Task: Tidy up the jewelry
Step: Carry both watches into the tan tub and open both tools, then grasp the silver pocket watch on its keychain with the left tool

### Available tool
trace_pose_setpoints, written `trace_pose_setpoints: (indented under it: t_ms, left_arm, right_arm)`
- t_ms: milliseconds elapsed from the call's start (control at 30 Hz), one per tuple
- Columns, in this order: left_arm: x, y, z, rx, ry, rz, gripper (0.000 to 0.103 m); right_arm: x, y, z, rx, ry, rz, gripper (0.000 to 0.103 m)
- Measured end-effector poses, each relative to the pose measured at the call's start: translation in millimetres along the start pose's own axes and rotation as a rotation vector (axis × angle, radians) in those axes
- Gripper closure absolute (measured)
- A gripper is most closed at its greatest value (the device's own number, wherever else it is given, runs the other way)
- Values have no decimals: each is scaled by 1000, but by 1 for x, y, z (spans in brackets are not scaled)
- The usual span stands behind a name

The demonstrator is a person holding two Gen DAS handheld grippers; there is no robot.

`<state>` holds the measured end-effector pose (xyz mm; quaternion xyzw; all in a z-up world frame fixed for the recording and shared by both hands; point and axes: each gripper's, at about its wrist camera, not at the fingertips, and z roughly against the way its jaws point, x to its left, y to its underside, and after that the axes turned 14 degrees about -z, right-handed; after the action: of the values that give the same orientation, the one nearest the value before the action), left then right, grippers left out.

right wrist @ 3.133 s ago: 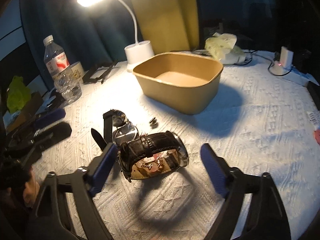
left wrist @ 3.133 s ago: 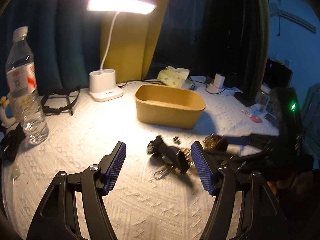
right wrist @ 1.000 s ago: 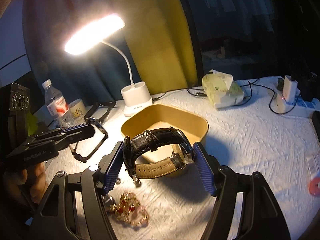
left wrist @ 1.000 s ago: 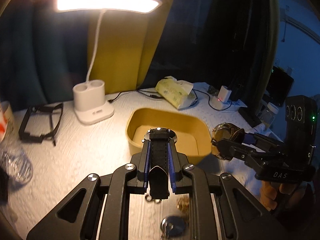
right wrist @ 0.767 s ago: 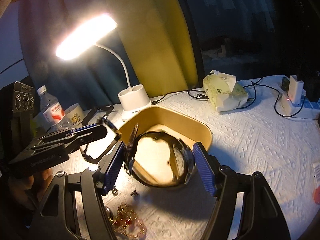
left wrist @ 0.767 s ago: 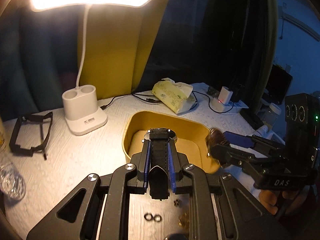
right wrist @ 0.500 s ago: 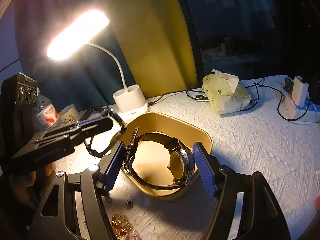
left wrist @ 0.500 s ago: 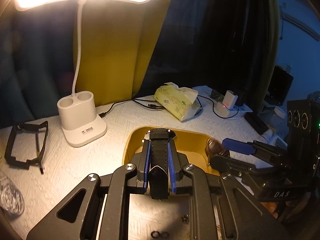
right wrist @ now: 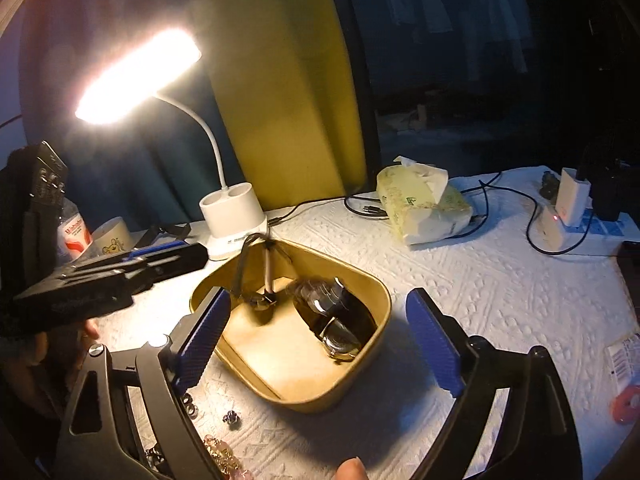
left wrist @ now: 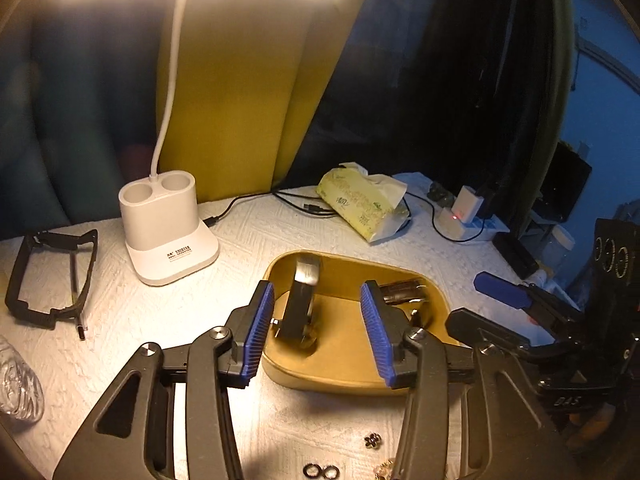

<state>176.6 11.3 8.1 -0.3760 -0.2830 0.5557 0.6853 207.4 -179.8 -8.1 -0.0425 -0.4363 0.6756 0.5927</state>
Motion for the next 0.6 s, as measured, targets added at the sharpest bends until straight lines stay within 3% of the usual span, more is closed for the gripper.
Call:
trace_pose_setpoints:
  t_ms: [167, 600]
  left_arm:
    - [-4, 4, 18, -26, 2, -1, 47]
    - [-24, 22, 70, -72, 5, -51, 46]
  right_arm:
    - [5, 4, 12, 6, 35, 13, 14]
    - [14, 23, 60, -24, 78, 11, 14]
